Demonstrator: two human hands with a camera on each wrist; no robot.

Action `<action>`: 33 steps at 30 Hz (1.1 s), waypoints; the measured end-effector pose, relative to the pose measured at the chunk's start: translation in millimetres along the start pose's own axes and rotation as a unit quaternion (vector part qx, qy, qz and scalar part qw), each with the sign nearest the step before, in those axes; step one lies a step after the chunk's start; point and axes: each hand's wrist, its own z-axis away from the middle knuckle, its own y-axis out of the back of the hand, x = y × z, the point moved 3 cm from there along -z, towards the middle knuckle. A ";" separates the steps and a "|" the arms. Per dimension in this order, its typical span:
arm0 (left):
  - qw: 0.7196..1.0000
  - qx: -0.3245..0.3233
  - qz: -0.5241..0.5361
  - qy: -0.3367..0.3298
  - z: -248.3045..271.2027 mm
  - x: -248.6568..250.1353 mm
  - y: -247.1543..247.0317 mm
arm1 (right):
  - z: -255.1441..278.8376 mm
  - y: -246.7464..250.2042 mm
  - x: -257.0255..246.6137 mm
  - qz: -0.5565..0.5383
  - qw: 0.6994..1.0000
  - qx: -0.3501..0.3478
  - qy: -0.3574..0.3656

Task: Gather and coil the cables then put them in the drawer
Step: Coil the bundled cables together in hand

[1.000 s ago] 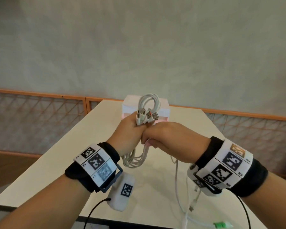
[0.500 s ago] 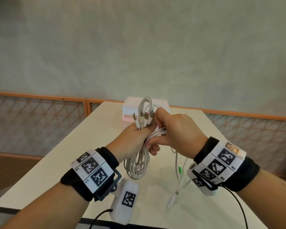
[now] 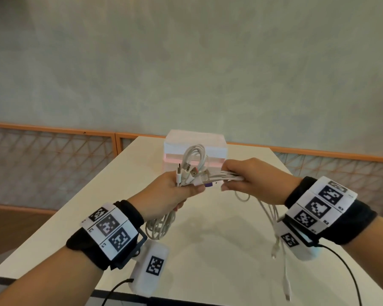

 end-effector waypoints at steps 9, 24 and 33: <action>0.996 0.070 0.030 0.036 1.2 -19.6 21.1 | 14.8 -4.4 40.7 0.062 0.997 0.035 -0.025; 0.982 0.177 0.055 0.045 2.5 -37.6 73.4 | 54.6 -33.2 96.5 0.058 0.988 -0.029 -0.137; 0.983 0.169 0.056 0.045 -6.6 -28.0 45.0 | 32.3 -14.2 22.5 -0.107 0.984 0.078 -0.117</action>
